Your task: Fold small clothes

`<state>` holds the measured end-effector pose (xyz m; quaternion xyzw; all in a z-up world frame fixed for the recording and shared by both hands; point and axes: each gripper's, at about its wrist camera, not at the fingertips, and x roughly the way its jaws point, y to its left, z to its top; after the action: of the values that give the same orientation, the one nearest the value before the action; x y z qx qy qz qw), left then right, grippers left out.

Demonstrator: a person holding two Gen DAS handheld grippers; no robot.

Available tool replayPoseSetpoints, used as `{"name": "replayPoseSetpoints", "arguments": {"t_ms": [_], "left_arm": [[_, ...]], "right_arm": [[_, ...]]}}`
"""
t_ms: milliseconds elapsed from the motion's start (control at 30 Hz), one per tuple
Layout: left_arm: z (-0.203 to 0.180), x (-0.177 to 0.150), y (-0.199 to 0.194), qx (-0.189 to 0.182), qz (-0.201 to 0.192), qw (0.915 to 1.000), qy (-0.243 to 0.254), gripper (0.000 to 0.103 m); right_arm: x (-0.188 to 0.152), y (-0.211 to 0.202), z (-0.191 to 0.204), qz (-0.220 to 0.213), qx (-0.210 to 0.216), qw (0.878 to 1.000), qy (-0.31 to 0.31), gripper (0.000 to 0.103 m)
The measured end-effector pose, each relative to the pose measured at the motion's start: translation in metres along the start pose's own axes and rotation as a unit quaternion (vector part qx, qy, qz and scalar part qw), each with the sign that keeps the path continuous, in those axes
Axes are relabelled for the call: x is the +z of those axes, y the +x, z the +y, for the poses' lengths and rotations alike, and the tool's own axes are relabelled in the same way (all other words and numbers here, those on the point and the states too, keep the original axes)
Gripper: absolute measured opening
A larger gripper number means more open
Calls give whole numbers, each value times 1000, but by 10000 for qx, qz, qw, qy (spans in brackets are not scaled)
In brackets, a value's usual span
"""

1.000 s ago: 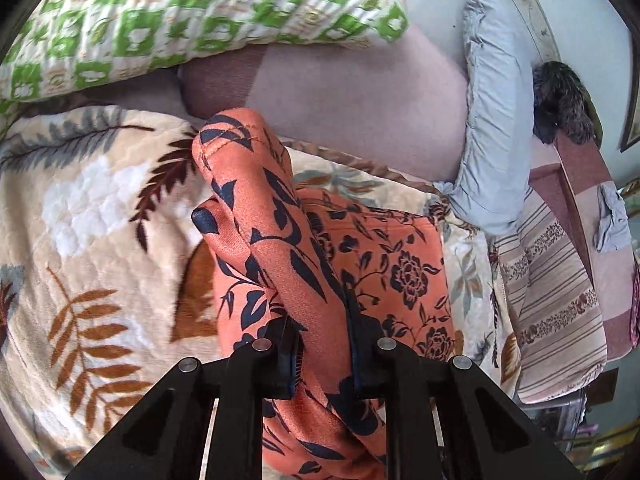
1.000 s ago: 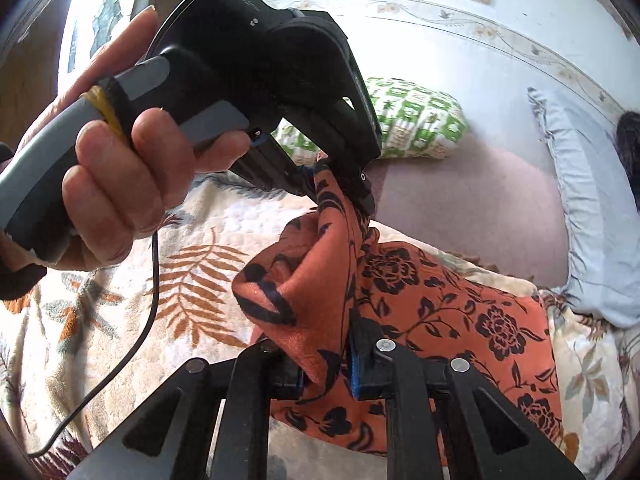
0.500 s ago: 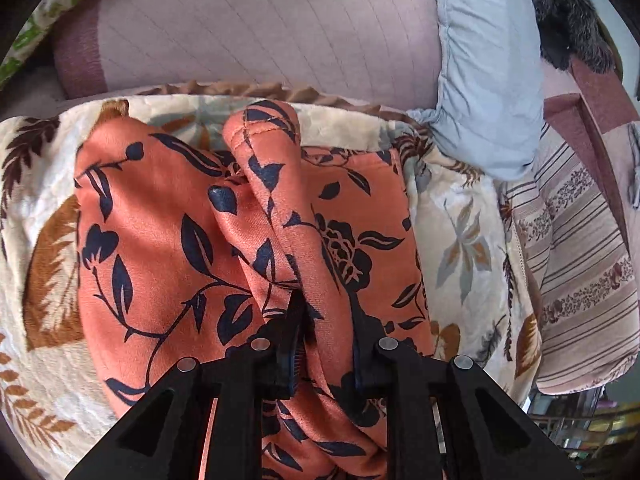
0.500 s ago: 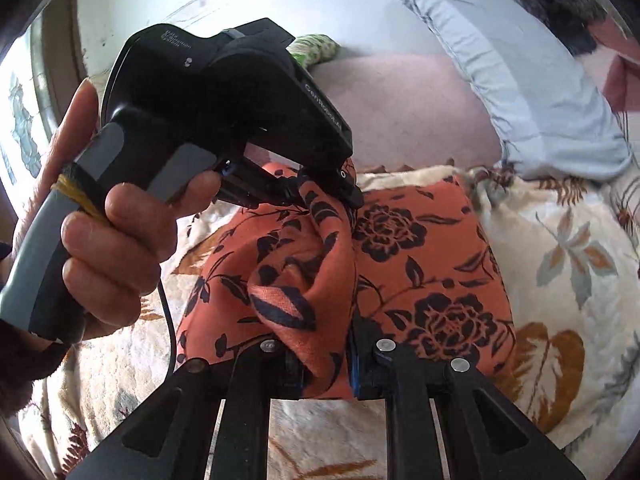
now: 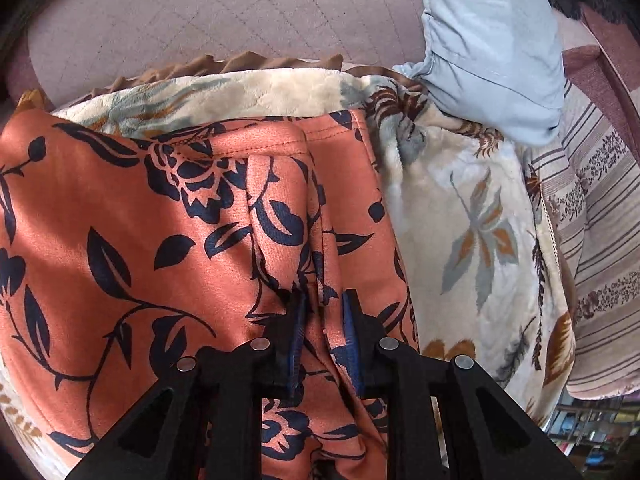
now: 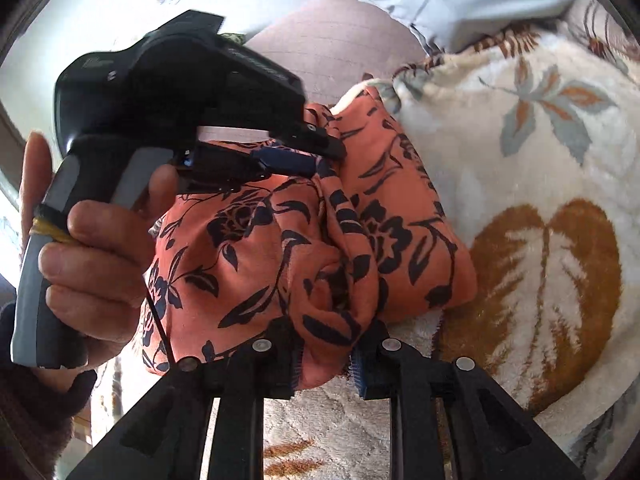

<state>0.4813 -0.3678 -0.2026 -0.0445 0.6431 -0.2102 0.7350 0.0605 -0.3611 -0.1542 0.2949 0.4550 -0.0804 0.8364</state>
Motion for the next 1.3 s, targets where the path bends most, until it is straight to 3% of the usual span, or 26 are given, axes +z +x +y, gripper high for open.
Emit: {"name": "replayPoseSetpoints", "arguments": {"t_ms": [133, 233, 300, 433, 467, 500, 567, 633, 700, 800, 867, 1000, 1100, 1167, 1233, 1267, 1300], "left_arm": [[15, -3, -29, -260, -17, 9995, -197, 18], [29, -5, -71, -397, -374, 9984, -175, 19], [44, -8, -100, -513, -617, 9965, -253, 24], [87, -25, -132, -3, -986, 9948, -256, 41], [98, -30, -133, 82, -1005, 9944, -317, 43], [108, -34, -131, 144, -994, 9941, -416, 43], [125, -44, -123, 96, -882, 9938, -672, 43], [132, -52, -113, -17, -814, 9932, -831, 43], [133, -58, -109, 69, -890, 9927, -813, 44], [130, -62, -106, 53, -1039, 9920, -719, 52], [131, -67, -103, 50, -1109, 9914, -693, 61], [143, -79, -103, -93, -1209, 9887, -878, 61], [161, -87, -101, -263, -1344, 9826, -1258, 61], [170, -86, -85, -397, -1057, 9837, -1400, 63], [176, -83, -70, -572, -786, 9822, -1607, 62], [178, -83, -68, -622, -770, 9804, -1703, 57], [177, -83, -69, -727, -795, 9790, -1732, 51]], "right_arm": [[4, -5, -12, 175, 371, 9979, 500, 25], [9, -21, -13, 38, 469, 9969, 625, 31], [13, -32, -13, -137, 505, 9963, 687, 43], [35, -60, -15, -765, 348, 9944, 641, 46], [42, -64, -17, -904, 317, 9931, 673, 52], [50, -63, -18, -975, 337, 9922, 693, 62], [71, -45, -12, -759, 360, 9949, 559, 67], [98, -12, -6, -170, 554, 9976, 380, 67], [105, 18, -2, 206, 430, 9984, 304, 67], [111, 51, -2, 472, 193, 9985, 216, 67], [111, 66, 1, 621, 286, 9976, 71, 67], [113, 67, 13, 581, 692, 9953, -354, 67], [113, 68, 26, 710, 736, 9924, -687, 67], [112, 81, 28, 940, 505, 9913, -770, 67], [111, 94, 28, 1122, 265, 9903, -774, 60], [111, 96, 32, 1113, 57, 9895, -917, 37], [111, 95, 36, 1097, 15, 9885, -1039, 24]]}}
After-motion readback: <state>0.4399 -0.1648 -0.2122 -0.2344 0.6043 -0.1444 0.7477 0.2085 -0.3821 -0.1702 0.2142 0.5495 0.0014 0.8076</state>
